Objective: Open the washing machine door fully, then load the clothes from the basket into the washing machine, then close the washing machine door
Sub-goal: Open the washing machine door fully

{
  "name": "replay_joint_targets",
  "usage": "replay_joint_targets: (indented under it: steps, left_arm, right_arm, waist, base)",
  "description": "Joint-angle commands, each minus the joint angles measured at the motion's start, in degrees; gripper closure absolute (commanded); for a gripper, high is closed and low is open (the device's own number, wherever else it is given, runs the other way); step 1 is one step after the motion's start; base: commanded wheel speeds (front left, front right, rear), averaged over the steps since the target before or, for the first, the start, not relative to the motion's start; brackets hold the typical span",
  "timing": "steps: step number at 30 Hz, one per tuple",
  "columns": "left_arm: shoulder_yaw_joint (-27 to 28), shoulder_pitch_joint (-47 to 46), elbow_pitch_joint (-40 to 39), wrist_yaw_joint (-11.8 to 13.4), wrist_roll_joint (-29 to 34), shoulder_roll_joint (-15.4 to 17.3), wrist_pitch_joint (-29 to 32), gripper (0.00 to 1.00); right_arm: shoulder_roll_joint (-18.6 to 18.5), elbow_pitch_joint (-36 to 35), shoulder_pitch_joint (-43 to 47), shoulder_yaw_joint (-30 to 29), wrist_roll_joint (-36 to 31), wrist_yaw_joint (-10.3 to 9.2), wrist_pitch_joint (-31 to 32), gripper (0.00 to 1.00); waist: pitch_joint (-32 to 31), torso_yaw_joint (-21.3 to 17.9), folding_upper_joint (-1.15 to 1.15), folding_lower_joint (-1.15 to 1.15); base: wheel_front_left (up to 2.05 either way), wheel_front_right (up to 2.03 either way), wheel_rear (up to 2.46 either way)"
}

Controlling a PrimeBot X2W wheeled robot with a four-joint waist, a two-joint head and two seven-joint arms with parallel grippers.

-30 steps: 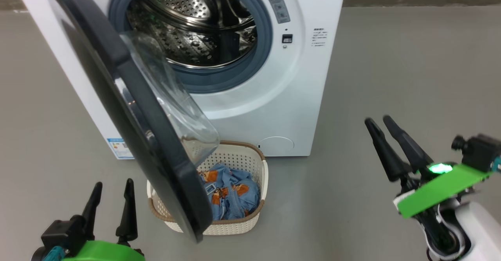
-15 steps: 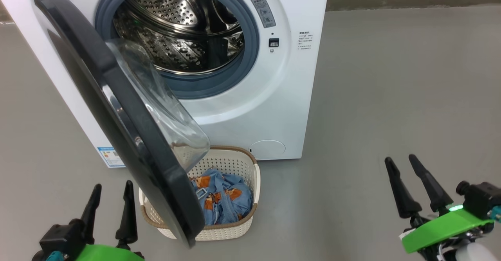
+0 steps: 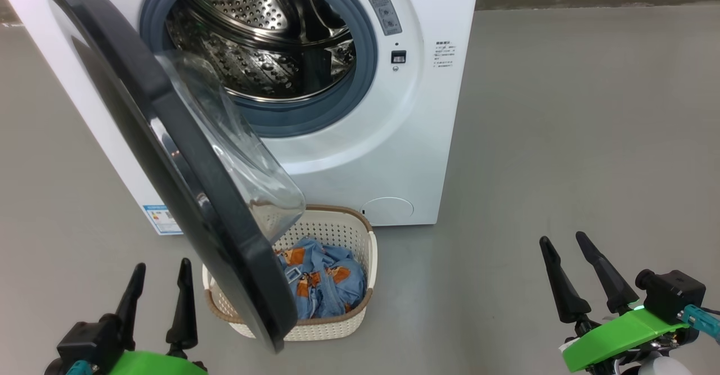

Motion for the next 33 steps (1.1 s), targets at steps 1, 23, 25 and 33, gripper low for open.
replay_joint_targets:
  steps: [1,23,25,33]
  left_arm:
    - [1.94,-1.56,-1.5,0.03,0.54,1.1,-0.36,0.0]
    - [2.13,-1.76,-1.36,0.22,-0.1,1.21,-0.36,0.0]
    - [2.09,-1.79,-1.35,0.21,-0.12,1.24,-0.36,0.0]
    - [1.82,-2.1,-1.57,0.17,-0.39,1.37,-0.36,0.64]
  right_arm:
    - [-0.38,-1.22,-1.36,0.82,-0.53,0.09,-0.69,0.0]
    - [0.33,-0.41,-1.51,1.03,-0.99,0.09,-0.7,0.0]
    - [0.31,-0.38,-1.53,1.07,-0.97,0.09,-0.7,0.0]
    - [0.39,-0.08,-1.49,1.45,-0.82,0.09,-0.7,0.0]
  waist:
    - [0.07,0.13,0.0,0.0]
    - [0.2,0.41,0.0,0.0]
    - [0.21,0.41,0.0,0.0]
    - [0.25,0.46,0.0,0.0]
  base:
    - [0.0,0.0,0.0]
    - [0.0,0.0,0.0]
    - [0.0,0.0,0.0]
    - [0.0,0.0,0.0]
